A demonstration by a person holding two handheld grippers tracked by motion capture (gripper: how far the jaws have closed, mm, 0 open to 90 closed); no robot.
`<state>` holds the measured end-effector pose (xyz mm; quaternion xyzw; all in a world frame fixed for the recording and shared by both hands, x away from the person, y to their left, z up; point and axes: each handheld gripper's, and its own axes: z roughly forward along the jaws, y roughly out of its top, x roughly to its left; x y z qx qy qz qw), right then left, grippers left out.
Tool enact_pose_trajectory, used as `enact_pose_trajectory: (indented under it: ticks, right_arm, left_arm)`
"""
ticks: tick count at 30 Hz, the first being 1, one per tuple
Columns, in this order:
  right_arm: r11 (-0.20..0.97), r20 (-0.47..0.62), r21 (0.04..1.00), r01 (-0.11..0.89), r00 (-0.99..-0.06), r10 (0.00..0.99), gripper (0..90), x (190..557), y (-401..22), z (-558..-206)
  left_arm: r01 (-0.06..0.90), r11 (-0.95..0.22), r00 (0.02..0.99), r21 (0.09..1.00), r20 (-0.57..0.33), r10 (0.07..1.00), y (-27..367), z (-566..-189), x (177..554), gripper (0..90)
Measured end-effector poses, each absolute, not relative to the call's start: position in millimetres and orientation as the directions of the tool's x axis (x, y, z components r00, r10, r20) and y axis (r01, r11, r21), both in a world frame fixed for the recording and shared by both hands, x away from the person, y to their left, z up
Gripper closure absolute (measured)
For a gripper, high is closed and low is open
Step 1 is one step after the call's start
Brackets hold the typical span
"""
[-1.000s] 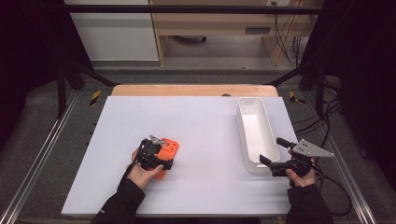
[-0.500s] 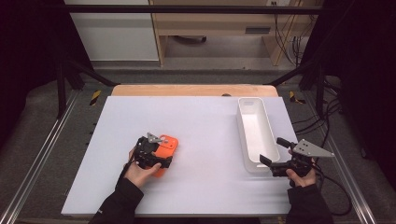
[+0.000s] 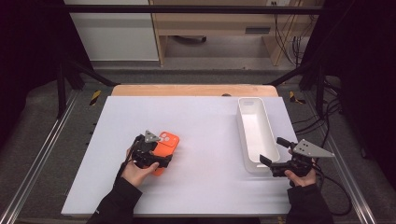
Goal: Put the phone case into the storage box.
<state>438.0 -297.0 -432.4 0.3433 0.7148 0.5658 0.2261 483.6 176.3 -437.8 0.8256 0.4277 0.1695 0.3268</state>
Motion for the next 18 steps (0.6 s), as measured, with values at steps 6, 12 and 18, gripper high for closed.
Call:
enact_pose_trajectory:
  ticks: [6,12,18]
  right_arm:
    - [0.125,0.064,0.964,0.235,-0.66,0.749,0.5,438,-297,-432]
    - [0.128,0.06,0.964,0.232,-0.663,0.746,0.5,438,-297,-432]
    - [0.127,0.06,0.965,0.229,-0.665,0.744,0.5,438,-297,-431]
  left_arm:
    - [0.572,-0.418,0.599,0.706,-0.012,0.801,178,-431,481,12.6]
    - [0.559,-0.415,0.609,0.717,-0.016,0.793,179,-428,480,12.6]
    - [0.537,-0.43,0.633,0.726,-0.009,0.774,179,-424,477,12.6]
